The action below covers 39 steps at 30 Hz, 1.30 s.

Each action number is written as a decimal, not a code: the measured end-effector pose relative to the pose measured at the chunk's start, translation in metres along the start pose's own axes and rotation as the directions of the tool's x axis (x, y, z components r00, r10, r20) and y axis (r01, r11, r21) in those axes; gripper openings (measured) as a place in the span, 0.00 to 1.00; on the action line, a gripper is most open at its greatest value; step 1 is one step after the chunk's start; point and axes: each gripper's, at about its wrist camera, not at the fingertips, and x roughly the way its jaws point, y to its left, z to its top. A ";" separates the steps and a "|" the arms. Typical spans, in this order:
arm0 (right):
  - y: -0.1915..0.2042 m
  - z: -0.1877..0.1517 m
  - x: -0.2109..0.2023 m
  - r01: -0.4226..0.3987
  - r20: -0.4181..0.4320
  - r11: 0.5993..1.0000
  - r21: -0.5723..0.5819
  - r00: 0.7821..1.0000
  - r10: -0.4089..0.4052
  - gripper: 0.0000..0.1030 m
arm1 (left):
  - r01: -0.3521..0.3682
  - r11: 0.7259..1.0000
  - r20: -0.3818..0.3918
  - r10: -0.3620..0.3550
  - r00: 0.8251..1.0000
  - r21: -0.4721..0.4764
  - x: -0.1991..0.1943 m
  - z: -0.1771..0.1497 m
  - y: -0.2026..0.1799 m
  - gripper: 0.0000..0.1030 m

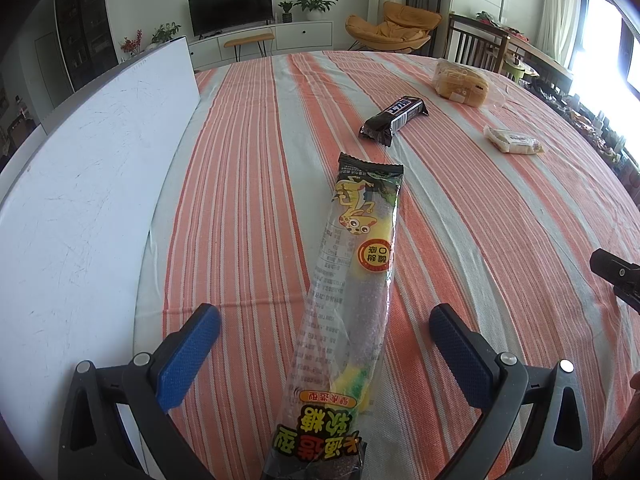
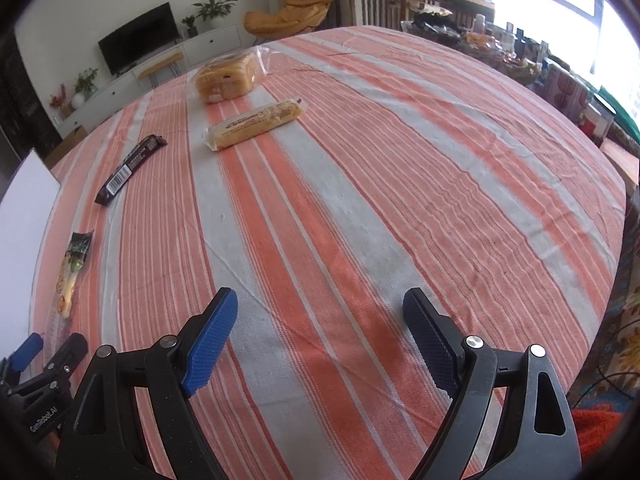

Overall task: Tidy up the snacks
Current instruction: 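Hold the Astavt pouch in the left tool while the right tool grasps the wrapped bread stick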

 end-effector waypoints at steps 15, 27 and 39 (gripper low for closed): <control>-0.002 0.108 0.070 -0.248 -0.072 0.853 0.459 0.947 0.313 0.82 | 0.001 1.000 0.001 -0.001 1.000 0.000 0.000 0.000 0.000 1.00; 0.057 0.150 0.110 -0.081 -0.074 0.957 0.278 0.992 0.105 0.82 | 0.001 1.000 0.001 -0.001 1.000 0.000 0.000 0.000 0.000 1.00; 0.069 0.120 0.097 0.098 -0.027 0.984 -0.150 0.994 -0.103 0.30 | 0.001 1.000 0.001 -0.001 1.000 0.000 0.000 -0.001 0.000 1.00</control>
